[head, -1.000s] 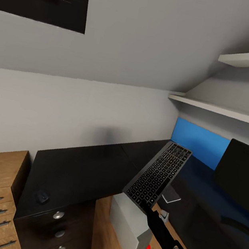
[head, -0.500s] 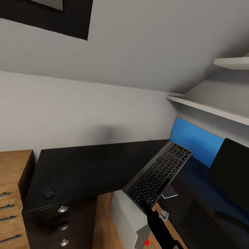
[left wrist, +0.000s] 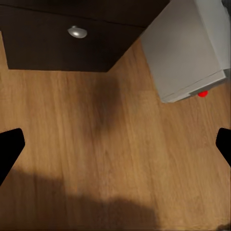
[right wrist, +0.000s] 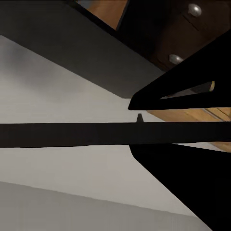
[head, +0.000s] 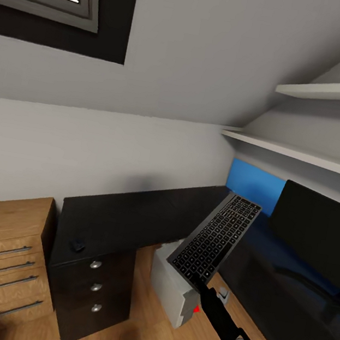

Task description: In the bedroom, organize the workspace by keeping the computer under the desk, ensuring the monitor is on the desk, placing the keyboard on the desk next to the monitor, placing the mouse on the desk next to the keyboard, moving the folder from the swivel chair onto the desk next to the mouse, stacking the notebook on top of the folder with the pen on top of the notebook, and positioning the swivel chair next to the desk.

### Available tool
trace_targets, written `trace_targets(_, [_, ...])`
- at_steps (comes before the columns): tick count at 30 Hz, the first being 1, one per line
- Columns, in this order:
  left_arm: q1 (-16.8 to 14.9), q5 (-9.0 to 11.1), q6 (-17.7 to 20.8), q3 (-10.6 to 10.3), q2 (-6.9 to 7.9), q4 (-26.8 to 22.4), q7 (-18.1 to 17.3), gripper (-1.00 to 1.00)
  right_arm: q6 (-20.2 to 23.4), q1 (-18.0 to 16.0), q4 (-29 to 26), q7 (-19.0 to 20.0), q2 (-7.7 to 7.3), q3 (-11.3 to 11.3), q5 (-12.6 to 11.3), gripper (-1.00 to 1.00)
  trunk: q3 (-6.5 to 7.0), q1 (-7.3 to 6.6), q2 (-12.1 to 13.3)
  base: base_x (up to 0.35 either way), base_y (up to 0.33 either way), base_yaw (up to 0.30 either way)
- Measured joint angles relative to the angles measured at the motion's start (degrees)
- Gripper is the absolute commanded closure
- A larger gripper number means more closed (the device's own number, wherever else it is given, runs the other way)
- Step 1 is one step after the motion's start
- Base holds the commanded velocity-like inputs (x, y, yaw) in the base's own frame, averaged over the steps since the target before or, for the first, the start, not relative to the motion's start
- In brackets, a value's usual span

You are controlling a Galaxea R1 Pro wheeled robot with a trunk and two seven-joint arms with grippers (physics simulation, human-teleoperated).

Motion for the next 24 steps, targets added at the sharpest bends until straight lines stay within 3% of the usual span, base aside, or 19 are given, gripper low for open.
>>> trace_targets(8, [0.00,0.01,-0.22,-0.07,0.02,-0.33,0.08,-1.00,-0.14,-0.04,-0.06,-0.18,0.15,0.57,1.29,1.00,0.17,-0.03,0.00,-0.067,0.000,-0.214])
trace_targets(24, [0.00,0.18,-0.20,-0.09,-0.87,0.07,0.26,-1.00,-0.37,-0.06,0.10,-0.19,0.22,1.03,2.38,1.00,0.24,-0.03,-0.01,-0.099,0.093,-0.028])
